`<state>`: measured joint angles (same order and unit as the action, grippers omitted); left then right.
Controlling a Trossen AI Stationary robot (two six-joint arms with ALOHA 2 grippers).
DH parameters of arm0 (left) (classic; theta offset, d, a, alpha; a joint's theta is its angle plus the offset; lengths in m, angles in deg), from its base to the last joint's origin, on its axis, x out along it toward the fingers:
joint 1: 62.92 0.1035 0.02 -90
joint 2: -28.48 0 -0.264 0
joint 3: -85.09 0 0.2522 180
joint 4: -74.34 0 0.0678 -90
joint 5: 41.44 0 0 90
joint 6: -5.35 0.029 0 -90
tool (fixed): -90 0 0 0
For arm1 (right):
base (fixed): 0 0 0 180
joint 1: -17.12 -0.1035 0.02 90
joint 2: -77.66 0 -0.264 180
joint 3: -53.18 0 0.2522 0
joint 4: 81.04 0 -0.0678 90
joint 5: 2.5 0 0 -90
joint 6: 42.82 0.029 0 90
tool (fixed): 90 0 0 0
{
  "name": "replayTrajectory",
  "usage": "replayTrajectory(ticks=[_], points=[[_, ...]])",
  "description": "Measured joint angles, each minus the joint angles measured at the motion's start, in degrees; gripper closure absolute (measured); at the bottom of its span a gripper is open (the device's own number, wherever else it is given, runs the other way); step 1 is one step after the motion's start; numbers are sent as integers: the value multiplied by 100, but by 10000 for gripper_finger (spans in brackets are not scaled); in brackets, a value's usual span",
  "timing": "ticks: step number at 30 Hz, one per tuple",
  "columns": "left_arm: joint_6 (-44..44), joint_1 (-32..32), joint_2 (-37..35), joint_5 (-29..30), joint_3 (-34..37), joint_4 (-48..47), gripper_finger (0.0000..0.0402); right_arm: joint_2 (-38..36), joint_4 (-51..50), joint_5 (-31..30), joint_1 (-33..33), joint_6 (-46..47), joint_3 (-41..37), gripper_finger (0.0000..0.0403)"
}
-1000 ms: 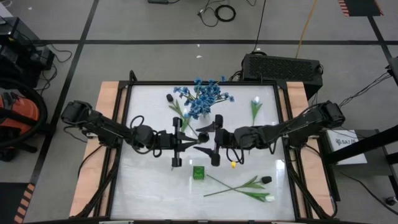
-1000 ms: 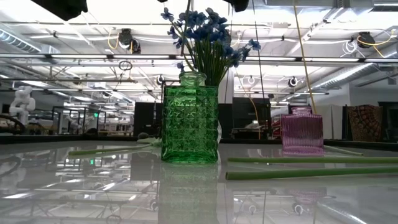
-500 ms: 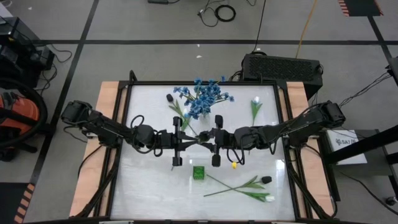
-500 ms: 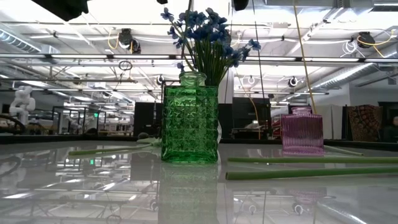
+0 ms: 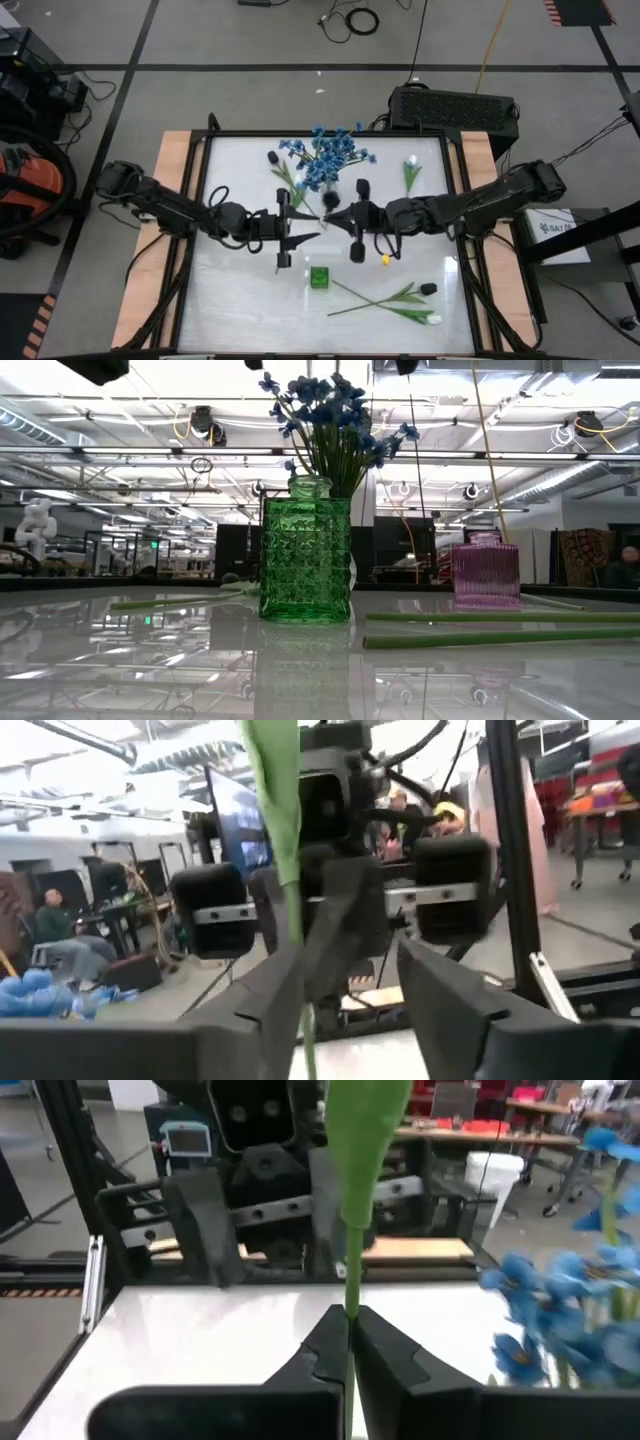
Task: Sort flowers into vase by color
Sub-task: Put the bottom left black tulip into the purple vase
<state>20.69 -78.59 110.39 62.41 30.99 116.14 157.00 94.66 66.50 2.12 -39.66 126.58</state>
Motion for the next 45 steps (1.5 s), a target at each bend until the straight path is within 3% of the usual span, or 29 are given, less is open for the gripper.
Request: replayTrajectory(ticks=[7,11,14,17,20,23,30,40,45], points=[[14,-126,-434,60,0,-1000,211,-931,-1094,-7,-366,381,0,397],[9,-221,-711,88,0,-1800,210,-1708,-1703,-78,-927,574,0,400],[9,-267,-875,131,0,-2183,210,-2282,-2106,-733,-1537,716,0,400],[5,-279,-937,133,0,-2327,210,-2704,-2617,-1770,-2150,888,0,400],[-6,-277,-944,142,0,-2348,210,-2888,-2846,-2806,-2614,1067,-168,400],[-159,-267,-914,203,0,-2395,210,-2932,-2868,-3347,-2832,1285,-517,400],[-643,-191,-912,513,0,-3274,210,-2922,-2927,-3418,-2829,2436,-1024,400],[-1330,-76,-910,498,0,-4803,210,-2705,-3370,-3469,-2287,2592,-1021,401],[-1361,-82,-907,395,0,-5035,210,-2404,-3573,-3420,-1857,2626,-1021,401]])
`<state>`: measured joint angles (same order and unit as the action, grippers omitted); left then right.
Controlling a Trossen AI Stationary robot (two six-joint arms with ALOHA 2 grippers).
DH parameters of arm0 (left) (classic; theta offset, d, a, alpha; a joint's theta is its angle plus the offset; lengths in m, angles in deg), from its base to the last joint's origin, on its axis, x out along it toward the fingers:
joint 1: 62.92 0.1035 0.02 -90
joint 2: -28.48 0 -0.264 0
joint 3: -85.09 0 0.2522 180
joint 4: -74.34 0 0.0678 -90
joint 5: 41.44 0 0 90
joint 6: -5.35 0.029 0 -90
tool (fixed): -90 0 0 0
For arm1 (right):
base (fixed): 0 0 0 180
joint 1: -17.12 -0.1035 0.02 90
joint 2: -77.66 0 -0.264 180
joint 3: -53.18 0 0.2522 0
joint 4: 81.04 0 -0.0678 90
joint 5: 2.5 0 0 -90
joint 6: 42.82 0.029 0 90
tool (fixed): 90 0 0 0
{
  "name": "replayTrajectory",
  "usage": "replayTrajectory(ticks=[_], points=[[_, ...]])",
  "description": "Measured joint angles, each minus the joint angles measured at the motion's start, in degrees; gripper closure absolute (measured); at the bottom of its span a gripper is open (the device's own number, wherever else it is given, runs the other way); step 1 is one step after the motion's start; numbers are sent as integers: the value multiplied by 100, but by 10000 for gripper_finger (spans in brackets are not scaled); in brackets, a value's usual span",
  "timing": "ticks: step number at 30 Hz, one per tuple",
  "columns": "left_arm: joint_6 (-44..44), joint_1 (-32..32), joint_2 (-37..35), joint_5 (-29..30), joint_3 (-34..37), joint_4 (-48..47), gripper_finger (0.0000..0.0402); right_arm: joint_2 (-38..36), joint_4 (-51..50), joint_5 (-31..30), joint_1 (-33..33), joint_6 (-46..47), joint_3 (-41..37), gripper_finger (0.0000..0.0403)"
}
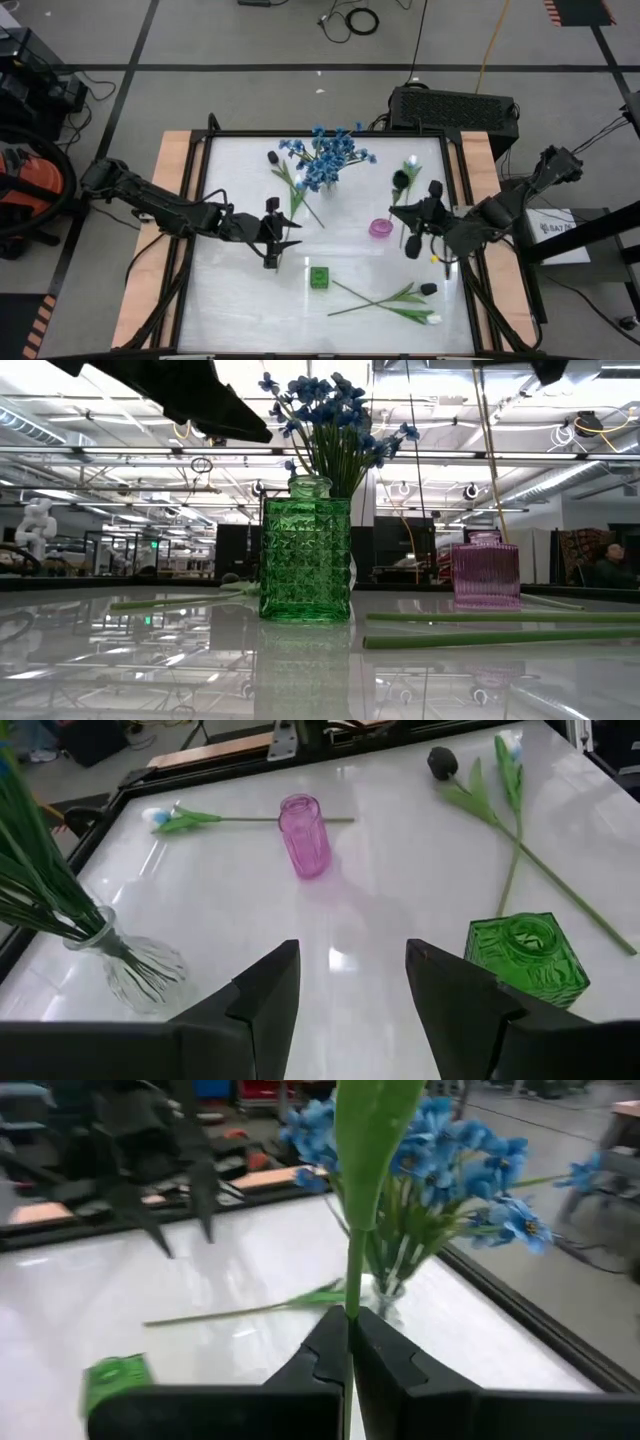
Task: Sort flowers into vase by color
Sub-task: Put the bottom left black tulip into the purple vase
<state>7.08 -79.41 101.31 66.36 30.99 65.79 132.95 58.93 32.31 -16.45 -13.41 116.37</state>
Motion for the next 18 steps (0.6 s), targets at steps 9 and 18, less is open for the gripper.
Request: replayTrajectory(ticks=[9,18], points=[[0,-2,1,-5,0,-20,210,427,25,451,549,17,1,401],[-2,-2,0,-9,0,-19,210,686,-134,600,814,59,0,401]])
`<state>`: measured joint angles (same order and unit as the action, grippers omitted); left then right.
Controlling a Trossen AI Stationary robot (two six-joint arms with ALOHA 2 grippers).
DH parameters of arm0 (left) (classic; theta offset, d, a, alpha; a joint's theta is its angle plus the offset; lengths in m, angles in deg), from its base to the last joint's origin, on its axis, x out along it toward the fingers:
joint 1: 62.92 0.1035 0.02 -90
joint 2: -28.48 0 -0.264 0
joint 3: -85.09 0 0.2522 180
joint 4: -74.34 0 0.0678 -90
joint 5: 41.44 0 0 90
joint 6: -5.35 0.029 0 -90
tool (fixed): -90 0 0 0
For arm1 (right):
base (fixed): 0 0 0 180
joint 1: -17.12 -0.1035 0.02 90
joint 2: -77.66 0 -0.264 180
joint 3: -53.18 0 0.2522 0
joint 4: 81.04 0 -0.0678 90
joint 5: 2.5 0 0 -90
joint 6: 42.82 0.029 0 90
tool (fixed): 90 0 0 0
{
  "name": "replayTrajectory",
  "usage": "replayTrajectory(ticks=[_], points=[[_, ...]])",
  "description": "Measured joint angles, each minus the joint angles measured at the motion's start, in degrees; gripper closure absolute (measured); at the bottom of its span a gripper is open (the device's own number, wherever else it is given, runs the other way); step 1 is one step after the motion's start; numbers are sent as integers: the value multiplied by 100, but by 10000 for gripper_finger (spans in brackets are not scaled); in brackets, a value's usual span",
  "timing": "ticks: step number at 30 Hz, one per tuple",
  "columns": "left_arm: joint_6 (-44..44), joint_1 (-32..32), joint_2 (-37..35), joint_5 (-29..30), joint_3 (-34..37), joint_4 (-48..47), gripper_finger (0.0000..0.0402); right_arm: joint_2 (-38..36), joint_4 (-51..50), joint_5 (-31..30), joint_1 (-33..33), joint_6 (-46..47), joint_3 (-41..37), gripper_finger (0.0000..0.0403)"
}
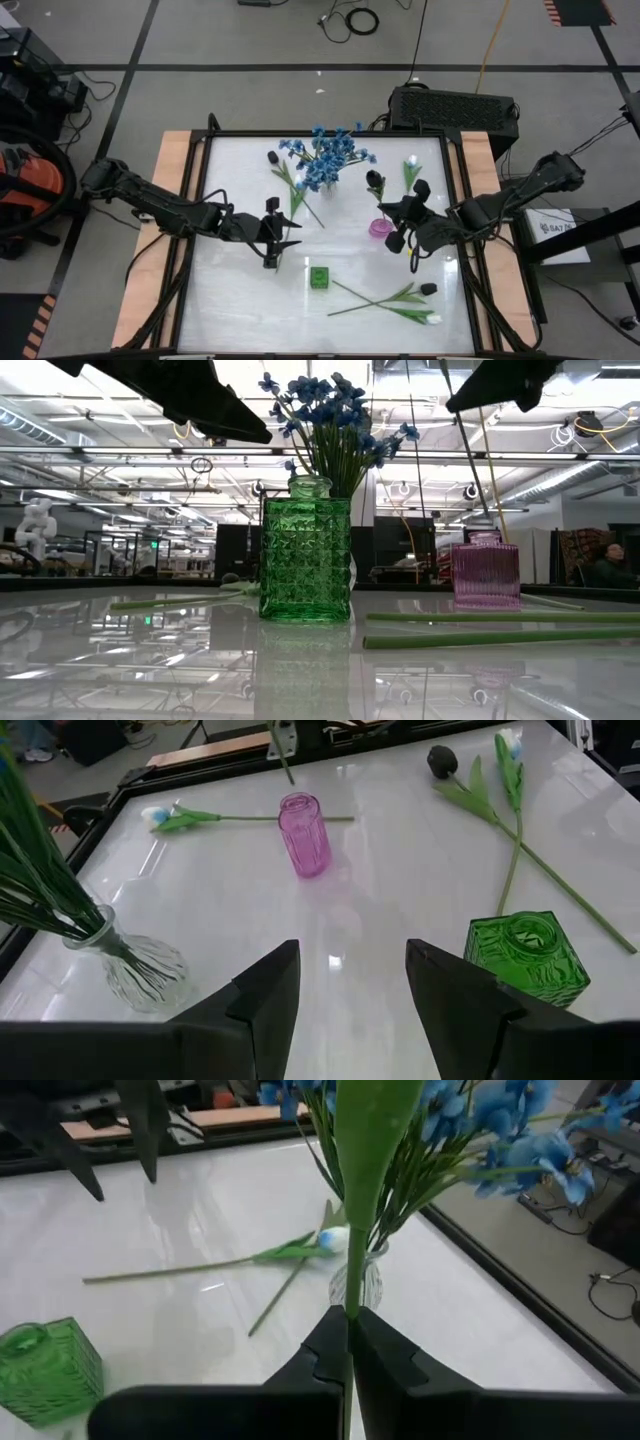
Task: Sort flowers into vase by color
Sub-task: Put the bottom left black tulip into the purple vase
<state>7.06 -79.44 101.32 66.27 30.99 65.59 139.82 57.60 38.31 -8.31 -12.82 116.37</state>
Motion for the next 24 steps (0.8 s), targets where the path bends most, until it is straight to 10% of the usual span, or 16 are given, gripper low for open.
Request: replayTrajectory(ticks=[24], points=[[7,0,0,-1,0,0,210,374,-53,-22,88,236,2,401]])
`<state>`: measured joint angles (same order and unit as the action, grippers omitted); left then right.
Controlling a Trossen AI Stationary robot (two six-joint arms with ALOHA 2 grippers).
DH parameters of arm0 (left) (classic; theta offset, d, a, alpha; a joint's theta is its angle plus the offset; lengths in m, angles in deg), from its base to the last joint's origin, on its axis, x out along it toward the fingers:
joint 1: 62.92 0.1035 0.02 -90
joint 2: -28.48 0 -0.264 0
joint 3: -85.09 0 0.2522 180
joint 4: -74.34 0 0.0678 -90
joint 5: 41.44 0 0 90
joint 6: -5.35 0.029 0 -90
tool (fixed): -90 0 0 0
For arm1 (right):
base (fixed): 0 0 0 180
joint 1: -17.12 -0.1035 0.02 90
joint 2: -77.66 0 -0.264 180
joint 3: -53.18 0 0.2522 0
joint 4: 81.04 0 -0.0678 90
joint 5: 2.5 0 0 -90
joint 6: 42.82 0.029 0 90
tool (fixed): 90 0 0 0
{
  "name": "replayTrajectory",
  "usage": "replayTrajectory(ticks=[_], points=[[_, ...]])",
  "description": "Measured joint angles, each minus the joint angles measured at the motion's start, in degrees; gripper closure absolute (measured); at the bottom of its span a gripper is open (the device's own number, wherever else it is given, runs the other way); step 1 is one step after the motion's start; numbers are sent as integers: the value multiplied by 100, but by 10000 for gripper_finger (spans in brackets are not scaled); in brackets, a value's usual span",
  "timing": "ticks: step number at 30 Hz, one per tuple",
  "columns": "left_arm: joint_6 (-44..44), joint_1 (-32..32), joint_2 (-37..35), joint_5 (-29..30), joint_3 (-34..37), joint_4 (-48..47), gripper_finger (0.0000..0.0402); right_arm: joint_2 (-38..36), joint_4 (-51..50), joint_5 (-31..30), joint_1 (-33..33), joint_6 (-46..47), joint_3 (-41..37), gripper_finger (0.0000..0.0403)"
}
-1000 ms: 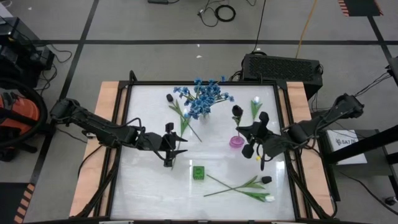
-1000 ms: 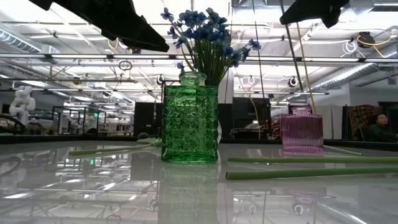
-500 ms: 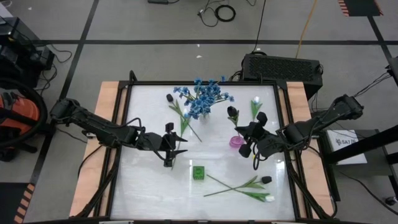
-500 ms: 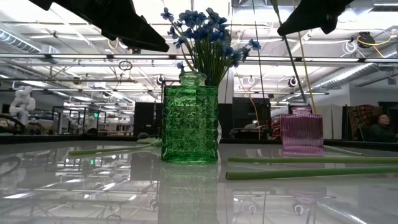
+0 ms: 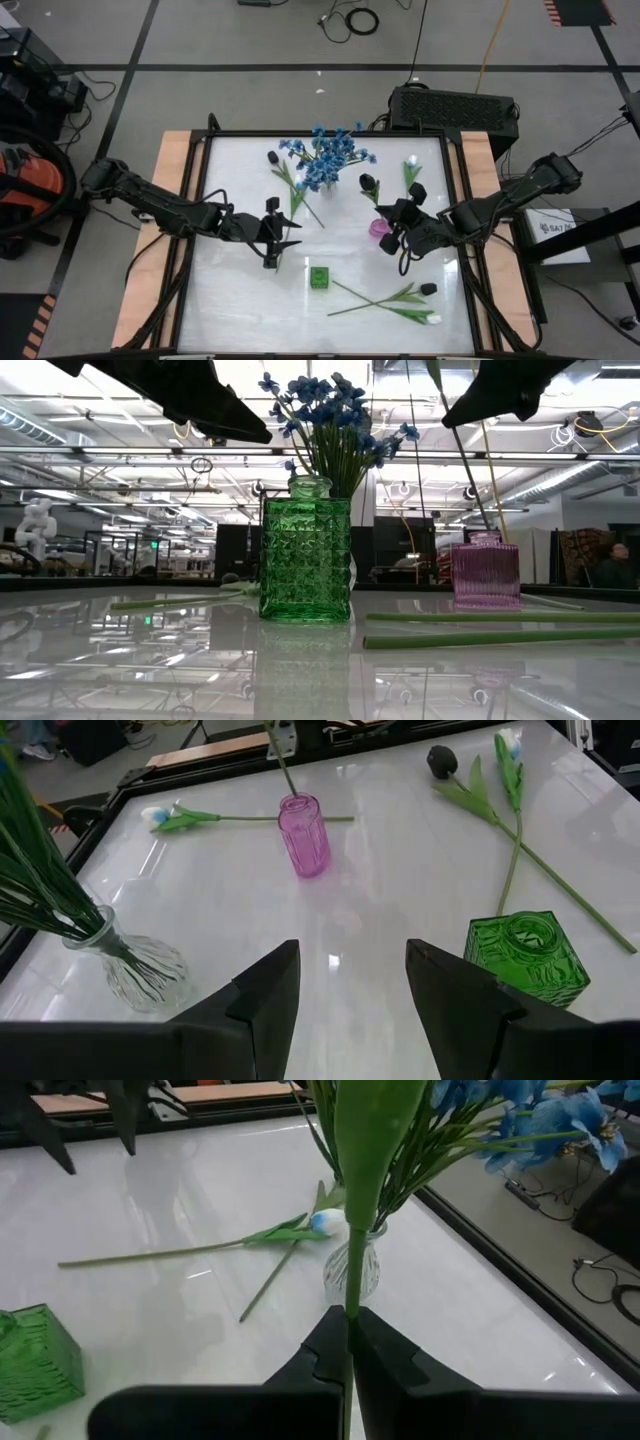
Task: Sort flowers into vase by color
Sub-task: Put the bottom left black tulip into the purple vase
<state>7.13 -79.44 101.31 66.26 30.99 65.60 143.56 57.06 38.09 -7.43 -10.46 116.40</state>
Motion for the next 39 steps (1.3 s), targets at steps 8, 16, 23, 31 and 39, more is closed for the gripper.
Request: replayTrajectory(ticks=[8,16,23,31,39], points=[[2,0,0,1,0,0,210,124,4,72,173,111,0,401],[3,2,2,-1,0,0,210,362,2,330,209,151,0,395],[8,2,0,1,0,0,210,419,-4,333,209,156,0,374],[7,2,2,1,0,0,210,419,-182,334,207,448,2,338],[9,2,0,1,0,-3,210,62,-464,759,207,448,4,287]])
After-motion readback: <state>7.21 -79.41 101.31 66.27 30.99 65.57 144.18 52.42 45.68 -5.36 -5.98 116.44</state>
